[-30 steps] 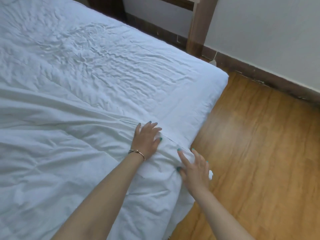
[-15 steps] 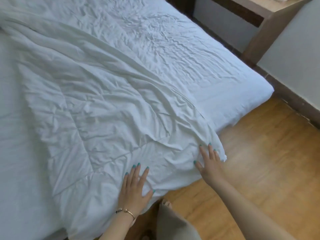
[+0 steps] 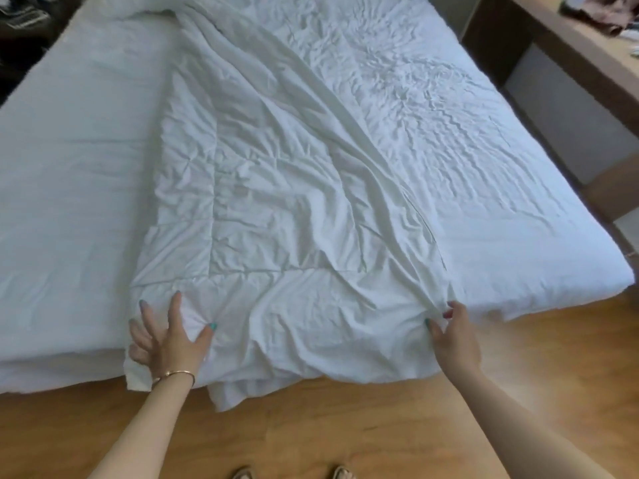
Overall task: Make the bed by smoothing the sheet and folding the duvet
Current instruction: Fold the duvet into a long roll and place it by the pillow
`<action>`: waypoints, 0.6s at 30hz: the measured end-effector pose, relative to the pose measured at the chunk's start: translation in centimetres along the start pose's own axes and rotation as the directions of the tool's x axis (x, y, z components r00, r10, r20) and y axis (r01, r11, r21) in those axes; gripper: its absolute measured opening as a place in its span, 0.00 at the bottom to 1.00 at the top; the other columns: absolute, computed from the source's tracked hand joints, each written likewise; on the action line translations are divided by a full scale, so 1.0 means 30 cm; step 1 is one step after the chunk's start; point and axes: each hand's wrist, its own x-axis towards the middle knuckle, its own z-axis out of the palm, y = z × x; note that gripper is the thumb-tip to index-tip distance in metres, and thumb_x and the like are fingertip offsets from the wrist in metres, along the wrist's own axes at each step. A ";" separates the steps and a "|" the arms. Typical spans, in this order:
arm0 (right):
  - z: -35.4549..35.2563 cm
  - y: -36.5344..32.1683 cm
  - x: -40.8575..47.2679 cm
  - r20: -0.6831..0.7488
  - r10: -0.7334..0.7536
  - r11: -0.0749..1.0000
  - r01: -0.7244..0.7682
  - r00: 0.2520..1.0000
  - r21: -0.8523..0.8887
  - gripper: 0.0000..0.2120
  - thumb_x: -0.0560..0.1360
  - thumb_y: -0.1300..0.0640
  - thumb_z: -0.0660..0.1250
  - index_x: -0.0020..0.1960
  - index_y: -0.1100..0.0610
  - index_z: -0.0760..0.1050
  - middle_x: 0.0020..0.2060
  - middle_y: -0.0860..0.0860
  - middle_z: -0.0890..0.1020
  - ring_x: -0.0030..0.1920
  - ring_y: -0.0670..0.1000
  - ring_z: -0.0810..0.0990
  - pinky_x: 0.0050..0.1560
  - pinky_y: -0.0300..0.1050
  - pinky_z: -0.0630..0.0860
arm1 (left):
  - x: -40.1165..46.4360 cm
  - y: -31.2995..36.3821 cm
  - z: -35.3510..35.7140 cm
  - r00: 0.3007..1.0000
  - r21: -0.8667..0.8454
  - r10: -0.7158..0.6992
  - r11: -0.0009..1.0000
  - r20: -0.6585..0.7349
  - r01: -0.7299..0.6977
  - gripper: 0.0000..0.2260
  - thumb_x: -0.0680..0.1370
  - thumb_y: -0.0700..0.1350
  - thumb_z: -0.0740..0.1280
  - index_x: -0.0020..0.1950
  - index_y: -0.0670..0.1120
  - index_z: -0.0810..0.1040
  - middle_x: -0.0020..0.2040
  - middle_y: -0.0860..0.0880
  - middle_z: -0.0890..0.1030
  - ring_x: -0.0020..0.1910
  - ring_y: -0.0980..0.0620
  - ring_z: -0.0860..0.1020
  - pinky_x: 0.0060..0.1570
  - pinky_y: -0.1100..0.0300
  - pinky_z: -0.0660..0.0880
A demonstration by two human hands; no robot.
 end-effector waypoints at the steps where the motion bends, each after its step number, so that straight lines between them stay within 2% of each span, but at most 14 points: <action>1: -0.005 0.005 0.021 -0.012 0.001 0.999 -0.001 1.000 -0.049 0.25 0.74 0.50 0.69 0.68 0.55 0.65 0.65 0.53 0.70 0.64 0.61 0.68 0.60 0.59 0.71 | 0.016 0.000 -0.005 0.998 -0.018 -0.064 0.998 0.015 0.064 0.42 0.67 0.59 0.75 0.75 0.61 0.55 0.78 0.49 0.41 0.75 0.41 0.46 0.68 0.34 0.51; 3: -0.002 0.016 0.054 -0.002 0.035 0.999 -0.035 0.999 -0.041 0.28 0.71 0.48 0.73 0.66 0.52 0.66 0.71 0.52 0.63 0.68 0.61 0.64 0.62 0.59 0.68 | 0.029 -0.006 -0.009 0.986 -0.076 -0.144 0.986 0.089 0.151 0.48 0.64 0.61 0.77 0.74 0.64 0.48 0.77 0.50 0.38 0.74 0.40 0.47 0.66 0.32 0.56; 6: 0.030 0.040 0.076 0.073 0.037 0.990 -0.046 0.997 0.135 0.32 0.68 0.53 0.77 0.66 0.55 0.64 0.67 0.56 0.68 0.65 0.61 0.70 0.60 0.55 0.69 | -0.028 -0.036 0.009 0.981 -0.094 -0.102 0.988 0.165 0.118 0.50 0.64 0.62 0.77 0.74 0.65 0.46 0.76 0.52 0.35 0.74 0.40 0.46 0.66 0.34 0.61; 8: 0.048 0.052 0.072 0.124 0.085 0.976 -0.108 0.989 0.191 0.35 0.69 0.53 0.76 0.69 0.52 0.60 0.67 0.56 0.69 0.62 0.62 0.73 0.55 0.53 0.72 | -0.074 -0.089 0.018 0.977 0.033 -0.036 0.999 0.209 0.030 0.54 0.61 0.64 0.77 0.74 0.67 0.41 0.75 0.52 0.32 0.75 0.42 0.42 0.67 0.34 0.59; 10: 0.055 0.082 0.062 0.145 0.056 0.985 -0.079 0.988 0.156 0.40 0.69 0.50 0.76 0.72 0.48 0.56 0.70 0.54 0.67 0.63 0.63 0.73 0.53 0.55 0.75 | -0.093 -0.160 0.025 0.974 0.201 0.039 0.976 0.222 -0.084 0.57 0.60 0.65 0.76 0.74 0.68 0.37 0.75 0.51 0.30 0.75 0.41 0.40 0.67 0.31 0.54; 11: 0.057 0.099 0.056 0.152 0.005 0.991 -0.025 0.988 0.129 0.44 0.68 0.49 0.77 0.74 0.46 0.53 0.72 0.52 0.66 0.66 0.62 0.71 0.56 0.57 0.75 | -0.091 -0.194 0.028 0.974 0.246 0.075 0.961 0.212 -0.128 0.57 0.62 0.63 0.77 0.75 0.66 0.37 0.75 0.51 0.30 0.75 0.39 0.40 0.66 0.29 0.54; 13: 0.065 0.127 0.041 0.182 -0.120 0.991 0.107 0.976 0.080 0.49 0.68 0.50 0.77 0.78 0.46 0.47 0.76 0.50 0.59 0.75 0.56 0.60 0.64 0.58 0.69 | -0.074 -0.241 0.031 0.970 0.276 0.155 0.939 0.188 -0.204 0.58 0.63 0.53 0.80 0.76 0.64 0.38 0.76 0.49 0.31 0.75 0.35 0.42 0.63 0.26 0.58; 15: 0.084 0.141 0.025 0.158 -0.156 0.987 0.148 0.975 0.060 0.51 0.68 0.52 0.77 0.79 0.50 0.47 0.78 0.51 0.55 0.78 0.51 0.51 0.67 0.57 0.66 | -0.051 -0.272 0.049 0.953 0.249 0.258 0.924 0.160 -0.292 0.57 0.62 0.43 0.81 0.76 0.62 0.43 0.77 0.46 0.37 0.73 0.29 0.48 0.60 0.26 0.63; 18: 0.110 0.143 0.018 0.106 -0.160 0.986 0.154 0.981 0.058 0.49 0.68 0.52 0.78 0.78 0.50 0.50 0.76 0.52 0.57 0.77 0.51 0.51 0.67 0.58 0.67 | -0.036 -0.304 0.075 0.920 0.122 0.391 0.912 0.033 -0.392 0.47 0.64 0.33 0.76 0.73 0.56 0.54 0.76 0.41 0.48 0.70 0.25 0.54 0.59 0.27 0.65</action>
